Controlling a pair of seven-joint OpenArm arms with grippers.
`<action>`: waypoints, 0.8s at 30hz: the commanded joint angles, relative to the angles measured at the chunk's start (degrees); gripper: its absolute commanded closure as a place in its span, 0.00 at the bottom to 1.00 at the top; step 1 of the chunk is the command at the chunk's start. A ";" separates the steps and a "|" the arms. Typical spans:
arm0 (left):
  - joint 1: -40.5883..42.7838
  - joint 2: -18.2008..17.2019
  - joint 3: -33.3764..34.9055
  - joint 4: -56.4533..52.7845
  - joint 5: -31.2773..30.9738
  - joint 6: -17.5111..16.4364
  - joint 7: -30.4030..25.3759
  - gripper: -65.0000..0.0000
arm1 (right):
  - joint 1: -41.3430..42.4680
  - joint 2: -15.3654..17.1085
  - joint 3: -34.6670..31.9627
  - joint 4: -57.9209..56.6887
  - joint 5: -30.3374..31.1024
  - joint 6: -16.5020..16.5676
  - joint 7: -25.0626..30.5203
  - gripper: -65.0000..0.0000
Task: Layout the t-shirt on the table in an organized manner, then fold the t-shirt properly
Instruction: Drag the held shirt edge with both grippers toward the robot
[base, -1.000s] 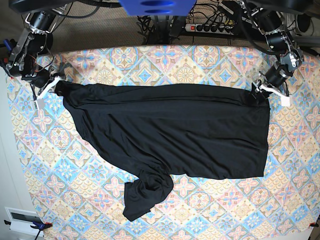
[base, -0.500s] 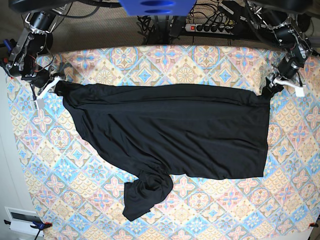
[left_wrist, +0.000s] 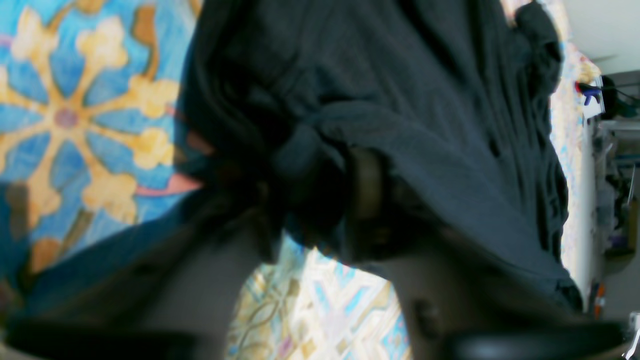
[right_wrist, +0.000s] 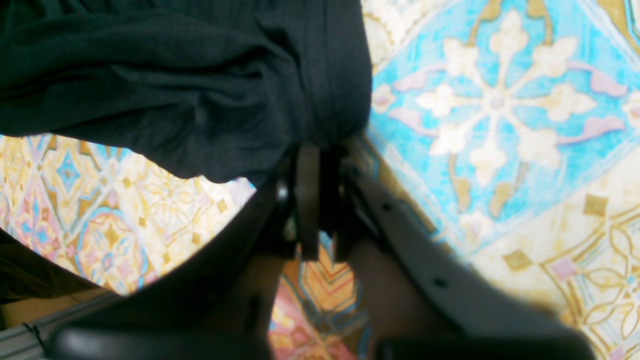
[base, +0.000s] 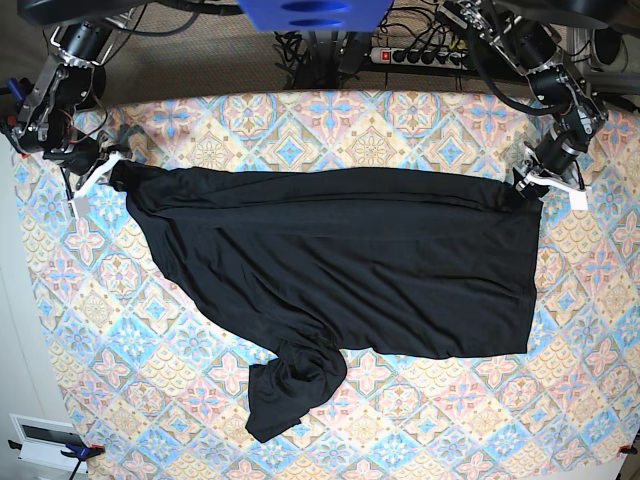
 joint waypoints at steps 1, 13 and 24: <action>-0.26 -0.51 -0.17 0.47 -0.15 -0.09 0.18 0.94 | 0.39 1.19 0.60 1.21 1.26 0.14 0.94 0.98; 0.27 -5.43 -0.35 0.65 -0.85 -0.44 0.09 1.00 | -2.60 1.19 3.76 1.38 1.26 0.14 -1.43 0.98; 8.27 -10.09 -2.02 0.91 -8.76 -0.44 0.44 1.00 | -7.26 1.19 4.20 6.04 3.02 0.14 -1.52 0.98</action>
